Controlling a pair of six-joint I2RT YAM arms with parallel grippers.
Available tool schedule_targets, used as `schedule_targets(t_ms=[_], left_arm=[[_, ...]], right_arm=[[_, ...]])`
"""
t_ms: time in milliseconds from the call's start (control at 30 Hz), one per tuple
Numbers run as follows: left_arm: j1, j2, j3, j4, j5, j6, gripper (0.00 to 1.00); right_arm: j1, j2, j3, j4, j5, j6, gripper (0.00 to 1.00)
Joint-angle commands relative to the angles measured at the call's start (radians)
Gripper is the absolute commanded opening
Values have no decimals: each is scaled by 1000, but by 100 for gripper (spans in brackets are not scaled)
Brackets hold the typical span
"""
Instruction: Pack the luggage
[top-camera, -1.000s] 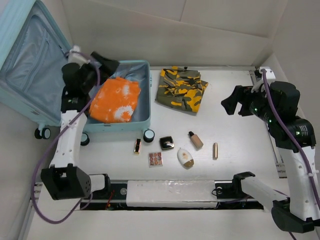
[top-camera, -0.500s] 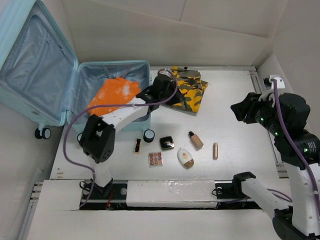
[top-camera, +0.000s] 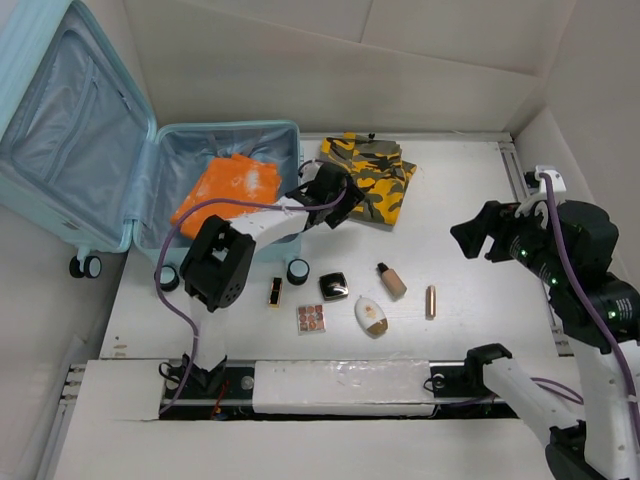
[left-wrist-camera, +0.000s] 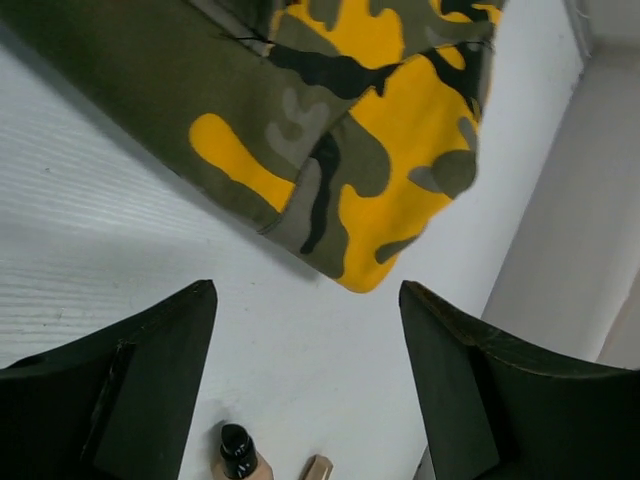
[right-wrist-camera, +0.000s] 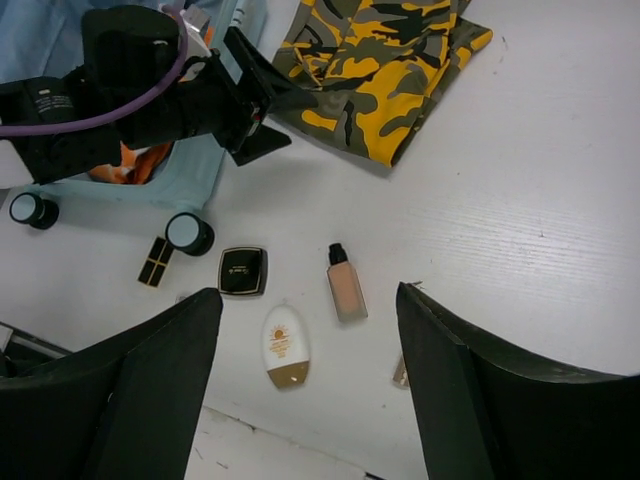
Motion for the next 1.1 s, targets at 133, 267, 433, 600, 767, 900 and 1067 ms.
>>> schedule_targets(t_ms=[133, 267, 433, 600, 767, 900, 1067], left_arm=[[-3, 120, 138, -155, -108, -205, 70], [-3, 184, 197, -239, -157, -269, 70], [7, 259, 280, -307, -148, -302, 70], [7, 371, 511, -466, -183, -280, 70], [7, 437, 543, -517, -193, -280, 68], [7, 459, 552, -526, -211, -263, 50], [7, 470, 532, -488, -202, -176, 12]], right_arm=[[11, -6, 4, 1, -42, 8, 77], [11, -6, 4, -8, -42, -1, 77], [11, -25, 13, -29, -51, -10, 77], [11, -34, 35, -42, -42, -21, 77], [11, -52, 59, -33, -42, -21, 77], [45, -61, 78, -33, -51, -30, 77], [74, -71, 108, -42, -30, -39, 77]])
